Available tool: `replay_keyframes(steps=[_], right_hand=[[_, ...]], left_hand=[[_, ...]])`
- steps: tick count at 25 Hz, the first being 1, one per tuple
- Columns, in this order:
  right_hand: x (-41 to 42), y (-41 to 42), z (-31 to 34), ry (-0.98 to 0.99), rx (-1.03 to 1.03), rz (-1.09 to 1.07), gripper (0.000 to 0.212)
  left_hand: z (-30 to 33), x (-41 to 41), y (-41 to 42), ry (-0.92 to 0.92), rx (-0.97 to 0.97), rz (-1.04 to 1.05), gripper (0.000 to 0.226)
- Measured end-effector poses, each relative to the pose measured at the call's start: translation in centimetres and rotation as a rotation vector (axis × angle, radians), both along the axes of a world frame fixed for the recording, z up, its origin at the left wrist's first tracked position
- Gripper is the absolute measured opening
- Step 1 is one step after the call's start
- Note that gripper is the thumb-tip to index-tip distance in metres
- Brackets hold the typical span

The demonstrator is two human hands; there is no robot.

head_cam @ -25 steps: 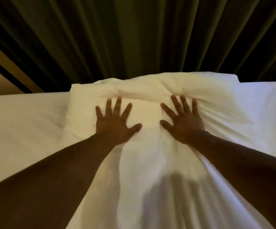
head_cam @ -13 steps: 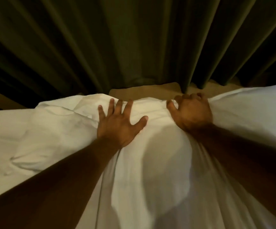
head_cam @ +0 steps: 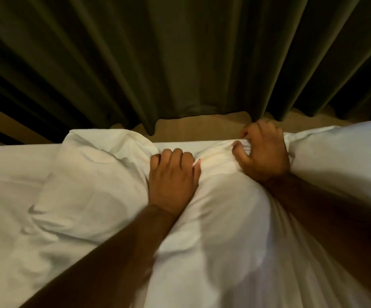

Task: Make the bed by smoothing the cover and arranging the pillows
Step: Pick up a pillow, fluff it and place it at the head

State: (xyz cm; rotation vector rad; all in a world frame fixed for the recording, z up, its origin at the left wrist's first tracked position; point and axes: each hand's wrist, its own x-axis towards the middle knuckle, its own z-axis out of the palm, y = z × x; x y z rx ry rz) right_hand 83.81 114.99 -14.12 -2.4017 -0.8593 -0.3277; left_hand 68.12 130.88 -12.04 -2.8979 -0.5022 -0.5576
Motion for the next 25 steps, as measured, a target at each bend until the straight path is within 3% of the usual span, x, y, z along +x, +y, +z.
replay_keyframes(steps=[4, 9, 11, 13, 15, 18, 20, 23, 25], right_hand=[[-0.2, -0.3, 0.0, -0.034, -0.050, 0.033, 0.042], [-2.6, -0.5, 2.3, -0.087, -0.192, -0.062, 0.043], [-5.7, -1.3, 6.8, 0.079, -0.295, -0.033, 0.046], [-10.1, -2.7, 9.7, 0.198, -0.532, 0.098, 0.045], [-16.7, -4.5, 10.0, 0.237, -0.566, 0.098, 0.058], [-21.2, -6.4, 6.0, 0.187, -0.292, -0.096, 0.045], [-19.9, -5.9, 3.2, 0.136, -0.156, -0.093, 0.034], [-19.4, -5.5, 1.2, -0.080, -0.121, -0.099, 0.027], [-19.8, -5.4, 1.9, -0.078, -0.213, -0.045, 0.029]], left_hand=[[-0.9, -4.9, -6.2, -0.091, -0.022, -0.003, 0.027], [-2.3, -3.3, -3.8, -0.102, -0.014, 0.008, 0.028], [-2.8, -2.8, -3.2, -0.126, -0.003, -0.004, 0.026], [-3.0, -3.1, -2.6, -0.159, -0.018, -0.055, 0.022], [-2.6, -4.2, -2.5, -0.183, -0.053, -0.151, 0.021], [-2.0, -5.8, -3.4, 0.011, 0.004, -0.194, 0.025], [-1.7, -5.6, -3.6, 0.167, 0.023, -0.112, 0.031], [2.2, -5.4, -5.3, 0.452, -0.009, -0.052, 0.040], [4.7, -7.1, -6.5, 0.666, 0.050, -0.020, 0.039]])
